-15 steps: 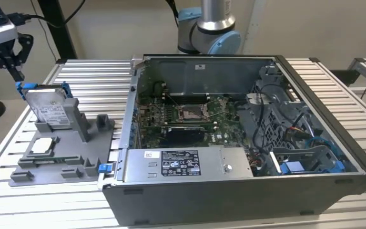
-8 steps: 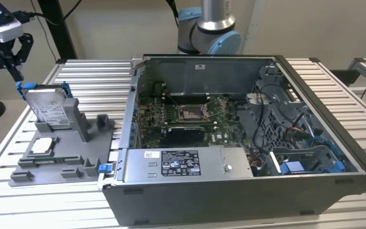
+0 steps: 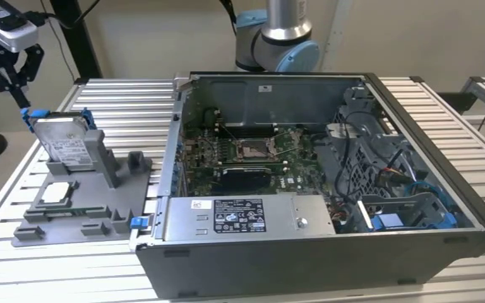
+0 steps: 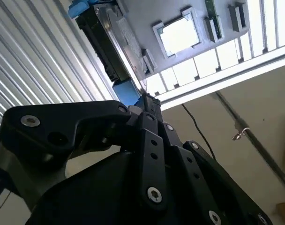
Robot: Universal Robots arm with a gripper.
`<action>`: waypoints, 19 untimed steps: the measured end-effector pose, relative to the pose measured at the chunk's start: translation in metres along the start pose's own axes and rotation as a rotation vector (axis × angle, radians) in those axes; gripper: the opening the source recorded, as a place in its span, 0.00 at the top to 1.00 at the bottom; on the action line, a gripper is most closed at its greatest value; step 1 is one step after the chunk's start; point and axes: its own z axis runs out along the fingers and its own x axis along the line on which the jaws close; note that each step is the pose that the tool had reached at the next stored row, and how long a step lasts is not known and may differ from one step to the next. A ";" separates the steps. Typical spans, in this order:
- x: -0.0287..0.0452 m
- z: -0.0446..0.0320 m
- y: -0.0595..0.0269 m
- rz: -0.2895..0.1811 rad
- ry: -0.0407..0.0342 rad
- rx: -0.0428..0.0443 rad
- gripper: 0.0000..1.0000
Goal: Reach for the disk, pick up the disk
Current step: 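Pick up the disk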
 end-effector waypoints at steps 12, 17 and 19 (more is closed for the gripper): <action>0.0000 0.0000 0.0000 -0.196 0.0107 -0.0037 1.00; 0.0000 0.0000 0.0000 -0.221 0.0121 -0.0042 1.00; 0.0000 0.0000 0.0000 -0.224 0.0122 -0.0043 1.00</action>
